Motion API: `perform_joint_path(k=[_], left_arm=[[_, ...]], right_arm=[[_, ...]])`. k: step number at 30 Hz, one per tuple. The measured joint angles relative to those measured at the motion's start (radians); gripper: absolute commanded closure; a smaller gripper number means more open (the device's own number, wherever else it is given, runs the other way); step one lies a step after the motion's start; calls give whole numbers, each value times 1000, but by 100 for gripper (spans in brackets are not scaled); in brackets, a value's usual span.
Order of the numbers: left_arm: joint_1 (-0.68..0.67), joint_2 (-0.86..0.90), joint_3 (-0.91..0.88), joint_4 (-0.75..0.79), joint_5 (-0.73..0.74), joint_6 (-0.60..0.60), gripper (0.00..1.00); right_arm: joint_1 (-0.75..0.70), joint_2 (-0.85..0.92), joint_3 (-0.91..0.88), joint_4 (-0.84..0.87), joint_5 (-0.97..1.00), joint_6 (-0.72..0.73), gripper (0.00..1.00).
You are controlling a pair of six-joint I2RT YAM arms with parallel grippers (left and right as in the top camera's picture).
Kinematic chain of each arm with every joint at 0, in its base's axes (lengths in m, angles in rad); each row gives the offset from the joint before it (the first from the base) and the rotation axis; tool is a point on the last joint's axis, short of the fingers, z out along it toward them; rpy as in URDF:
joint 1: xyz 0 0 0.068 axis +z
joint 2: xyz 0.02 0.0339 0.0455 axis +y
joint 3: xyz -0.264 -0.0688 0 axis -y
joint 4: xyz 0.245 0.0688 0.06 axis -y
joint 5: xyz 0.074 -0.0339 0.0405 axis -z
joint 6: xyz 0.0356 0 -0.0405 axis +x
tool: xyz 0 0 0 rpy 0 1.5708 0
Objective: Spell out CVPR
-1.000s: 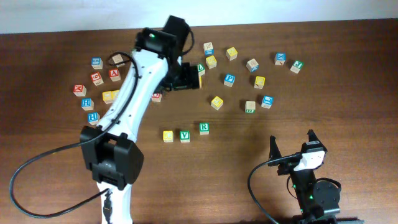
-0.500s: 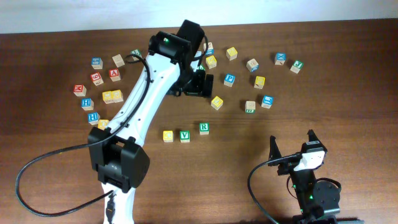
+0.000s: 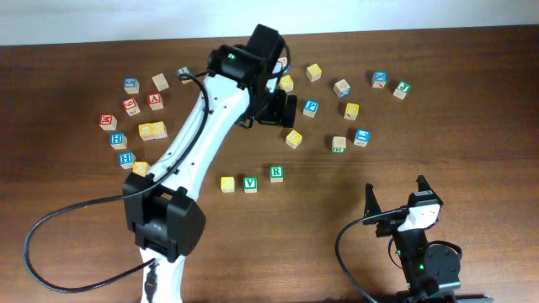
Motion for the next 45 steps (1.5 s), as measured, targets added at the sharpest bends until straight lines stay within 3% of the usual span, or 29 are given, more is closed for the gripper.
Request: perform_joint_path(k=[7,12,20,23,27,30,40,45], left_arm=[[-126,0,0,88,0,0,1],[-102,0,0,103,-77,4,1],[-64,50,4,626,-104,214,0],[-70,169,6,659,-105,216,1],[-83,287,6,664,-105,220,8],[-87,346,6,677,-105,222,26],[-105,372,6,717,-105,188,27],[-122,421,6,736,-113,185,49]], right_arm=[[0,0,0,0,0,0,2],[0,0,0,0,0,0,2],[0,0,0,0,0,0,2],[0,0,0,0,0,0,2],[0,0,0,0,0,0,2],[0,0,0,0,0,0,2],[0,0,0,0,0,0,2],[0,0,0,0,0,1,2]])
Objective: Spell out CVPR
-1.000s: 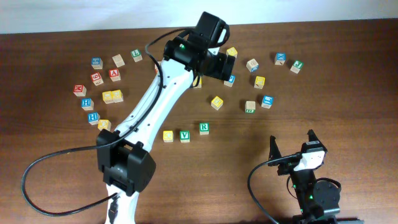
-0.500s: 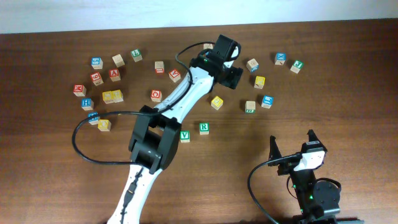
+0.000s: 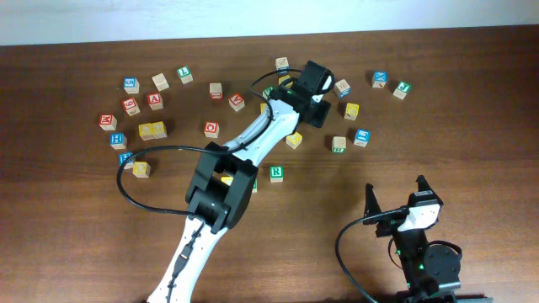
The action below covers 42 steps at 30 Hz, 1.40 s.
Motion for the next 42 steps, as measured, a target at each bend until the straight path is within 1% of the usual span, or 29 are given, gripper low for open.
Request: perform_joint_path(k=[2,5,11,12,17,21,24,25,26,28,30,31,34,37,39,42], left_arm=[[0,0,0,17,0,-2,52],[0,0,0,17,0,0,62],[0,1,0,11,0,0,65],[0,1,0,5,0,0,72],[0,1,0,-12,0,0,73],[0,2,51,-90,0,0,74],[0,9,141,-218,0,0,74],[0,10,213,-303,0,-3,77],[0,12,270,-395,0,-22,77],[0,21,419,-668,3,-102,77],[0,21,508,-803,4,-142,78],[2,21,520,-870,3,-150,78],[37,21,528,-963,11,-181,77],[180,21,529,-1098,15,-233,78],[253,21,523,-1099,39,-246,81],[232,21,456,-1100,81,-258,82]], right_arm=[[0,0,0,0,0,0,2],[0,0,0,0,0,-1,2],[0,0,0,0,0,0,2],[0,0,0,0,0,0,2],[0,0,0,0,0,0,2],[0,0,0,0,0,0,2],[0,0,0,0,0,-1,2],[0,0,0,0,0,0,2],[0,0,0,0,0,0,2],[0,1,0,0,0,0,2],[0,0,0,0,0,0,2],[0,0,0,0,0,0,2],[0,0,0,0,0,0,2],[0,0,0,0,0,0,2],[0,0,0,0,0,0,2],[0,0,0,0,0,0,2]])
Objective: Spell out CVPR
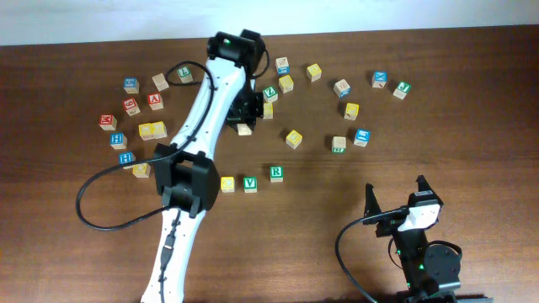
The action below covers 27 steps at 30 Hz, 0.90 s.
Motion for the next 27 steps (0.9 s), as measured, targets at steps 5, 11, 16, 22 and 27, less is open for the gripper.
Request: perform_joint_path(k=[5,11,16,22,27], left_arm=[[-33,2,-131,0,62,35,88],[-30,-77,-192,3,174,127,85],[-30,-229,-425,23,182,136,84],[-31,-229,-594,314,182,93,82],[-74,-229,-698,389,182,49,82]], right_arm=[[0,0,0,0,0,0,2],[0,0,0,0,0,0,2],[0,0,0,0,0,0,2],[0,0,0,0,0,0,2],[0,1,0,0,0,0,2]])
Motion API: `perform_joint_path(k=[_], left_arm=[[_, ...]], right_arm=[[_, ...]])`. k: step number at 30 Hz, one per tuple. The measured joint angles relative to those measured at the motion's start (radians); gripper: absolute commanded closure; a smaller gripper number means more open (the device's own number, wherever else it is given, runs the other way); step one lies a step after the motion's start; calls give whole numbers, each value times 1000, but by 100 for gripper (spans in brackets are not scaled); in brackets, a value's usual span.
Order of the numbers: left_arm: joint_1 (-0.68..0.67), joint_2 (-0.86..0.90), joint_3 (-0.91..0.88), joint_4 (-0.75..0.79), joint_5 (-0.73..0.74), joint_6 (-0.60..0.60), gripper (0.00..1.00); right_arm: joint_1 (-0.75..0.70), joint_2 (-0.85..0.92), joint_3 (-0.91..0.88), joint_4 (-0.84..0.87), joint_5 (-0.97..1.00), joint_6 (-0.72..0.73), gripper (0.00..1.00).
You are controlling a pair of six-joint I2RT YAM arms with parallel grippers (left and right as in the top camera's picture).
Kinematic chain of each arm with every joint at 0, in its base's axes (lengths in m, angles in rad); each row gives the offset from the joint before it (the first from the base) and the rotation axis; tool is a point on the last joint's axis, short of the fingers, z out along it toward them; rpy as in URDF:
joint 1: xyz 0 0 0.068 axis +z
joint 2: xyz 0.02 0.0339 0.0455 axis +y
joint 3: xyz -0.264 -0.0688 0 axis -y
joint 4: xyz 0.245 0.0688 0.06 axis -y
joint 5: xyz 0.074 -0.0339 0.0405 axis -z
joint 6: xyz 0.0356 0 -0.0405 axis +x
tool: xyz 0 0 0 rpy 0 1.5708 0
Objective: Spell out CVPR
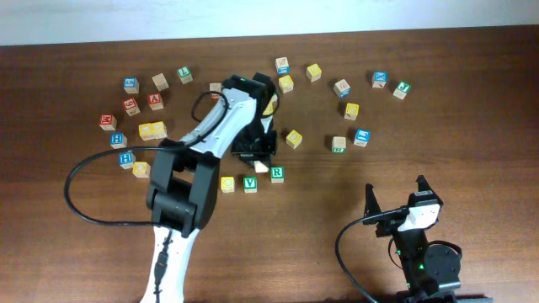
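Near the table's middle lies a row of a yellow block (227, 183), a green V block (250, 183) and a green R block (276, 174). My left gripper (258, 158) hangs just above the gap between V and R. It is shut on a pale wooden block (263, 167) whose letter face is hidden. My right gripper (395, 192) stands open and empty at the front right, far from the row.
Several loose letter blocks lie at the left around a yellow pair (152, 130). Others are scattered at the back right, such as a yellow one (351, 110). A yellow block (293, 138) and a green one (338, 144) lie close behind the row. The left arm's cable (76, 194) loops out leftward.
My left gripper has moved from behind the row, near the back-centre blocks, forward to just above the gap between V and R. The pale block is still in it. The right arm is unchanged.
My left gripper was first at the back centre, beside a blue-lettered block. Then it was over that block's spot. Later that spot was bare and the gripper held a pale block further left. Now it holds the block over the gap between V and R.
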Motion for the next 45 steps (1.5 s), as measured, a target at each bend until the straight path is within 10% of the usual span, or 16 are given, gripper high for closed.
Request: perform_joint_path(k=[8,16,28,40,45], left_arm=[[-65,0,-14,-54,0,-47,83],[-96,0,-14,-79,-27,-63,64],[-86,0,-14,-65,-29,-68,83],[84,-22,-16,465,-239,-68,88],[49,-22,-16,467,-323,-68,90]], right_arm=[[0,0,0,0,0,0,2],[0,0,0,0,0,0,2],[0,0,0,0,0,0,2],[0,0,0,0,0,0,2],[0,0,0,0,0,0,2]])
